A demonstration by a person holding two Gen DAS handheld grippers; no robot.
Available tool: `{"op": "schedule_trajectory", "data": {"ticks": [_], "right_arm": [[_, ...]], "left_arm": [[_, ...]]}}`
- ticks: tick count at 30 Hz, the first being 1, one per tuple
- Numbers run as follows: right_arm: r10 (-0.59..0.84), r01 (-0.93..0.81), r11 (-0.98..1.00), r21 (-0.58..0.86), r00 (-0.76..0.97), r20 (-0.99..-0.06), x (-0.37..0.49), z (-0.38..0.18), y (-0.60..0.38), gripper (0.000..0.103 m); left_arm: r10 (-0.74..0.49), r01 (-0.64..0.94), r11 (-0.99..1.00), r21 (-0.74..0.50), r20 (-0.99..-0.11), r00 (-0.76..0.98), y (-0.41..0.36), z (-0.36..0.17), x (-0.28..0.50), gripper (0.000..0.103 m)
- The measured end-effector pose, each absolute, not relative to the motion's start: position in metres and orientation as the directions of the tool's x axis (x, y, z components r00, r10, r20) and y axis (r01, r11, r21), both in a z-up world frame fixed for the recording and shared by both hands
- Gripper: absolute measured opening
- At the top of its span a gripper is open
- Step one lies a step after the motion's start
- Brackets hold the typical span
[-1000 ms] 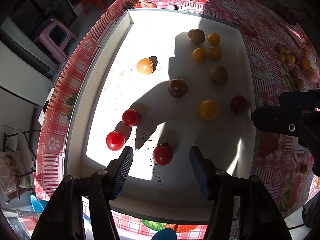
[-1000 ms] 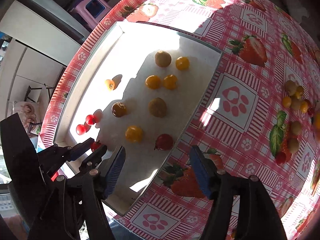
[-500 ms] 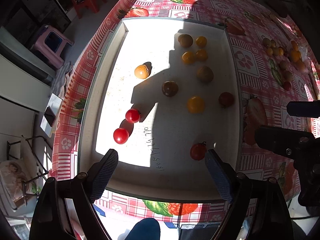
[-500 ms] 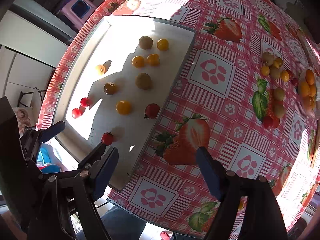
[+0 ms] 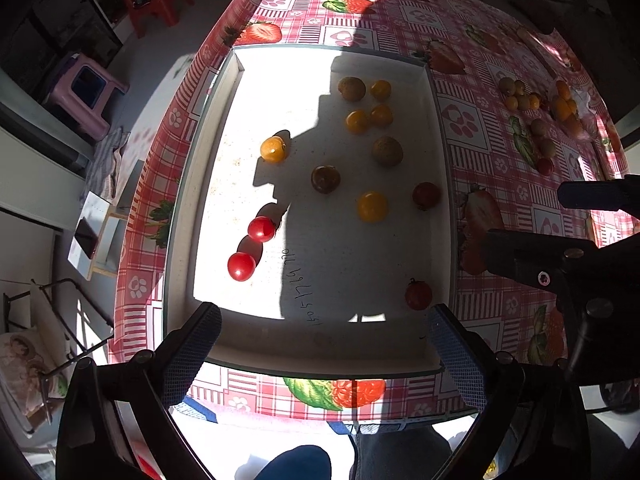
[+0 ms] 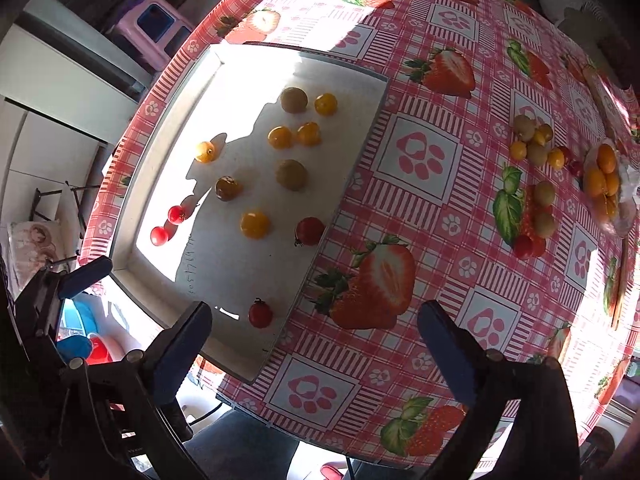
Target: Organize fruits
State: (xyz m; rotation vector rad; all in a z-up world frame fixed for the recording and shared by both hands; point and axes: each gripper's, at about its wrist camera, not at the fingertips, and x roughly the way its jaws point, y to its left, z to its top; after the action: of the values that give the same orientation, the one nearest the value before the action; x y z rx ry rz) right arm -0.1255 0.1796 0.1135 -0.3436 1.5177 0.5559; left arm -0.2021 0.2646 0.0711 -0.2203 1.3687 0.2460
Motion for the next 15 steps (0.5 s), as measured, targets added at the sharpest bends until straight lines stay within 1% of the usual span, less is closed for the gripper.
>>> {"op": "schedule_trajectory", "data": {"ticks": [4, 9, 15], "right_arm": [[0.112, -0.549, 0.829, 0.109, -0.029, -0.993, -0.127, 0.117, 0.182, 0.103], [0.107, -0.547, 0.831, 0.102, -0.023, -0.994, -0.125, 0.122, 0.183, 0.103], [0.108, -0.547, 0.832, 0.093, -0.004, -0.994, -0.123, 0.128, 0.184, 0.103]], "left_arm": [[0.036, -0.291, 0.957, -0.024, -0.980, 0.197, 0.262, 0.075, -0.201, 0.103], [0.080, -0.279, 0.960, 0.017, -0.973, 0.216, 0.259, 0.084, -0.200, 0.103], [0.083, -0.278, 0.960, 0.020, -0.973, 0.217, 0.260, 0.087, -0.196, 0.103]]}}
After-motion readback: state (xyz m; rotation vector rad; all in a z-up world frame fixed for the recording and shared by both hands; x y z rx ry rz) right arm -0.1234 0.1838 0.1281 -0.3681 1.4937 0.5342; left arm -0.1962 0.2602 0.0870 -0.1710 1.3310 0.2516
